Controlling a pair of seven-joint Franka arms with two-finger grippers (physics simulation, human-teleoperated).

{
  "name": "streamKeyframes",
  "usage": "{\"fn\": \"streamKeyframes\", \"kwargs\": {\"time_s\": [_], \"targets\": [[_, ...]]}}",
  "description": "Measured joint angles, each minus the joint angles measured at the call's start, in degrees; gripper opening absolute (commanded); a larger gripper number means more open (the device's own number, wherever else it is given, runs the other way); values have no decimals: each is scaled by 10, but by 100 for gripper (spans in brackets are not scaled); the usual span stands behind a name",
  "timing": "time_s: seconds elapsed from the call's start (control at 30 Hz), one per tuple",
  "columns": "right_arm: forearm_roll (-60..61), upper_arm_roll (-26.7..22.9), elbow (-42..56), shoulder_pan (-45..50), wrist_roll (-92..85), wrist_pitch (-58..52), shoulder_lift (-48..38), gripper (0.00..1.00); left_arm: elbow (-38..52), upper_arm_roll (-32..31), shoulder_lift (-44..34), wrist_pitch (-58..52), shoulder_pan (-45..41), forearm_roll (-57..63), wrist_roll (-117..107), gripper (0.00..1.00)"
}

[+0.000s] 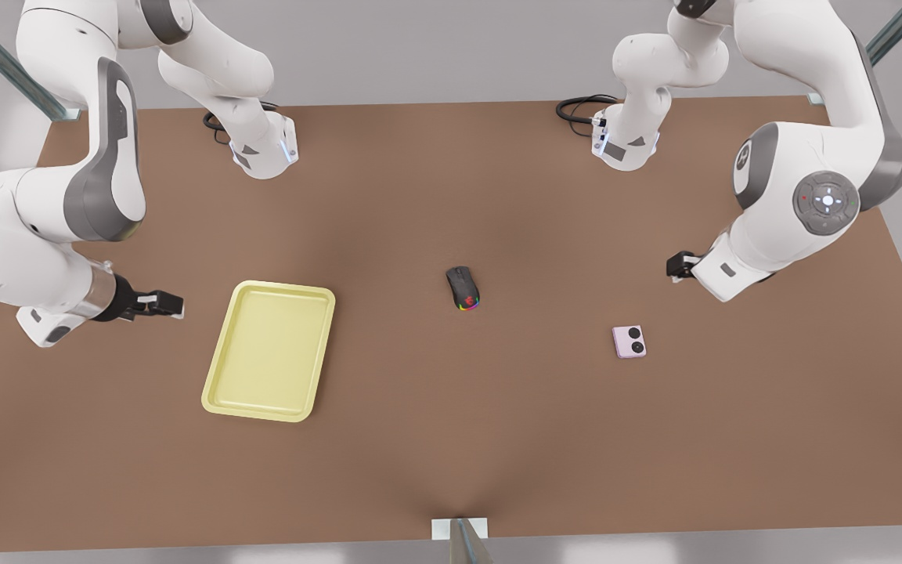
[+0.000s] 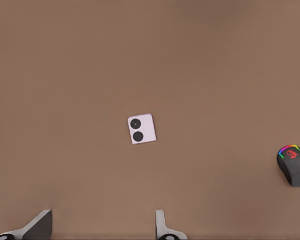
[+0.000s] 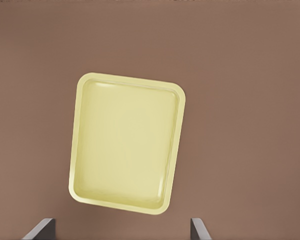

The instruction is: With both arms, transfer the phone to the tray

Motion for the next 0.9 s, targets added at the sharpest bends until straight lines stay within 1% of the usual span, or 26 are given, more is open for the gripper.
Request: {"fn": "streamKeyframes", "kwargs": {"time_s": [0.03,0.07,0.13,0.2,0.27,0.37,0.47,0.67,0.83,0.9], "targets": [[0,0,0,0,0,1,0,100,-2,-1,1,0,0,1,-1,100],[0,0,0,0,0,2,0,100,-4,-2,18,1,0,0,-3,100],[0,0,0,0,1,3,0,100,-24,-3,88,20,-1,-2,-6,100],[0,0,0,1,1,4,-1,100,-90,-4,128,76,-1,-5,-8,100],[0,0,0,1,1,5,0,100,-152,-5,140,147,-3,-8,-11,100],[1,0,0,1,2,6,0,100,-197,-5,156,232,1,-9,-14,100],[1,0,0,1,2,6,0,100,-266,-2,150,313,15,-24,-18,100],[1,0,0,0,2,6,0,100,-285,-1,159,428,18,-40,-36,100],[1,0,0,0,1,7,0,100,-281,0,185,478,20,-39,-48,100],[1,0,0,1,1,7,0,100,-282,10,188,489,21,-39,-53,100]]}}
